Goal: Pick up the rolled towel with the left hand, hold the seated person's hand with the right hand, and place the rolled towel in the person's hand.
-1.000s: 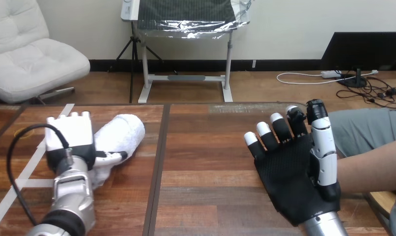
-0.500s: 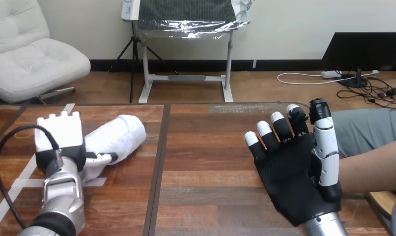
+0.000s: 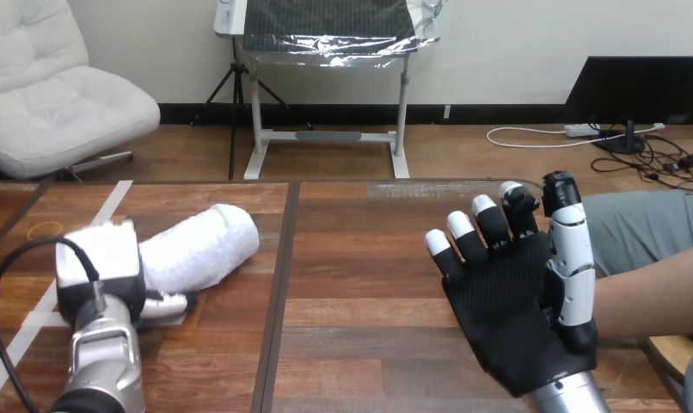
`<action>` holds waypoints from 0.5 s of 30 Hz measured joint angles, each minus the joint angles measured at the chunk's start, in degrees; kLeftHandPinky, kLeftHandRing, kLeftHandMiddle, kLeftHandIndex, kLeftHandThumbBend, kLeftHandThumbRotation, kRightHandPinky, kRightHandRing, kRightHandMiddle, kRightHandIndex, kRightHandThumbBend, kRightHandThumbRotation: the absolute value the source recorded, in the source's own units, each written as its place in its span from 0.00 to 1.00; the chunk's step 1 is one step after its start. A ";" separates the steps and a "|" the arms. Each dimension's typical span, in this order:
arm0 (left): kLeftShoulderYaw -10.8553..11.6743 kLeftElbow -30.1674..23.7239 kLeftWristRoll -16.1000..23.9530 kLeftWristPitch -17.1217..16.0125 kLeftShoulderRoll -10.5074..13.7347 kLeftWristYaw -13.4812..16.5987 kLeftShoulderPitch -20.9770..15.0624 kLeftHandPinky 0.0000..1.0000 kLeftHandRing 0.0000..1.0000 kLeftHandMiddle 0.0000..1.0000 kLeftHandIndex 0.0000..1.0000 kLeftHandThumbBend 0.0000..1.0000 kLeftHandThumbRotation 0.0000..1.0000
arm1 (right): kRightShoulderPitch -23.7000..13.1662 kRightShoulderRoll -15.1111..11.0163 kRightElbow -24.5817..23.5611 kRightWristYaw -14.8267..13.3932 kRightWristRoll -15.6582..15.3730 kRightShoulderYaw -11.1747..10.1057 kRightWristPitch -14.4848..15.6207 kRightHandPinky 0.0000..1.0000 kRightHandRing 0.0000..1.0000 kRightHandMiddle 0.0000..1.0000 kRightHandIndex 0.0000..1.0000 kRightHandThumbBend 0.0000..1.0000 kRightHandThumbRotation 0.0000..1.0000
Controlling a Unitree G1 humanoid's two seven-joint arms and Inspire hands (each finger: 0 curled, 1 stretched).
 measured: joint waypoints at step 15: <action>-0.17 -2.49 0.27 0.41 1.58 -4.45 0.07 0.85 0.90 0.93 0.93 0.85 0.74 | 0.26 -0.24 -2.60 -0.20 2.42 -1.39 1.26 0.14 0.23 0.33 0.35 0.54 0.34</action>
